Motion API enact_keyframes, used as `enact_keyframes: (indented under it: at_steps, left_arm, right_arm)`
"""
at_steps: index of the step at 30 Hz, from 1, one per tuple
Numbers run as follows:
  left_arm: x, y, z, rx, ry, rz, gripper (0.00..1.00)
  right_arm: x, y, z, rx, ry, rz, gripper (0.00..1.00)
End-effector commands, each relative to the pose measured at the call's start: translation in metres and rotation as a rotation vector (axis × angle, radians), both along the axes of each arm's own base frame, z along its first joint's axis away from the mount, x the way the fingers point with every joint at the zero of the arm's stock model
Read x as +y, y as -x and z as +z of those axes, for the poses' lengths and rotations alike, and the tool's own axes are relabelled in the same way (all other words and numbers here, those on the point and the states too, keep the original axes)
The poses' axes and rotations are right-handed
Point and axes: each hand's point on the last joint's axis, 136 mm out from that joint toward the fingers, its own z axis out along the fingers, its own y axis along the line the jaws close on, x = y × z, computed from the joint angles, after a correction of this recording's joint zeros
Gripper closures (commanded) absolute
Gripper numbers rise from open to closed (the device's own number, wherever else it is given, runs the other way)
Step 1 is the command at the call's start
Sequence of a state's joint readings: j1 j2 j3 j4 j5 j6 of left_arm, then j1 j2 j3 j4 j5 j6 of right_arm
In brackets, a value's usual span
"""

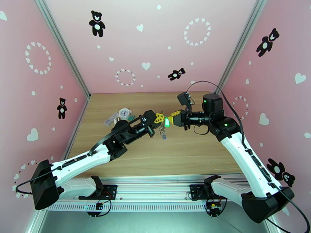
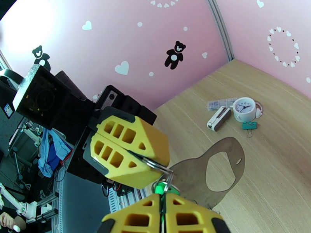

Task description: Remove the keys from the keyring

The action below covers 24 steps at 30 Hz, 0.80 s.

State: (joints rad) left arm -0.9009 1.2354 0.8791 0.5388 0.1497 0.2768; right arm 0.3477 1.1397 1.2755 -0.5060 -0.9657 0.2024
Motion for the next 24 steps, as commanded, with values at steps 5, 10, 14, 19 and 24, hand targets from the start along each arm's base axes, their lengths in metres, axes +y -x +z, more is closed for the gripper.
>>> enact_keyframes:
  at_steps: [5, 10, 14, 19, 24]
  left_arm:
    - [-0.008, 0.012, 0.029, -0.051, 0.046, -0.048, 1.00]
    - [-0.009, 0.013, 0.030, -0.056, 0.041, -0.048, 1.00]
    - [-0.009, 0.011, 0.028, -0.051, 0.038, -0.043, 1.00]
    - [-0.009, 0.010, 0.026, -0.049, 0.036, -0.037, 1.00]
    - [-0.010, 0.008, 0.025, -0.049, 0.026, -0.025, 1.00]
  right_arm:
    - [0.011, -0.003, 0.012, -0.016, -0.023, 0.029, 0.84]
    - [0.011, -0.005, 0.011, -0.035, 0.001, 0.000, 0.81]
    - [0.008, -0.005, 0.015, -0.058, -0.001, -0.018, 0.78]
    - [0.004, -0.010, 0.012, -0.068, 0.020, -0.066, 0.81]
    - [0.000, -0.012, 0.009, -0.059, 0.043, -0.096, 0.91]
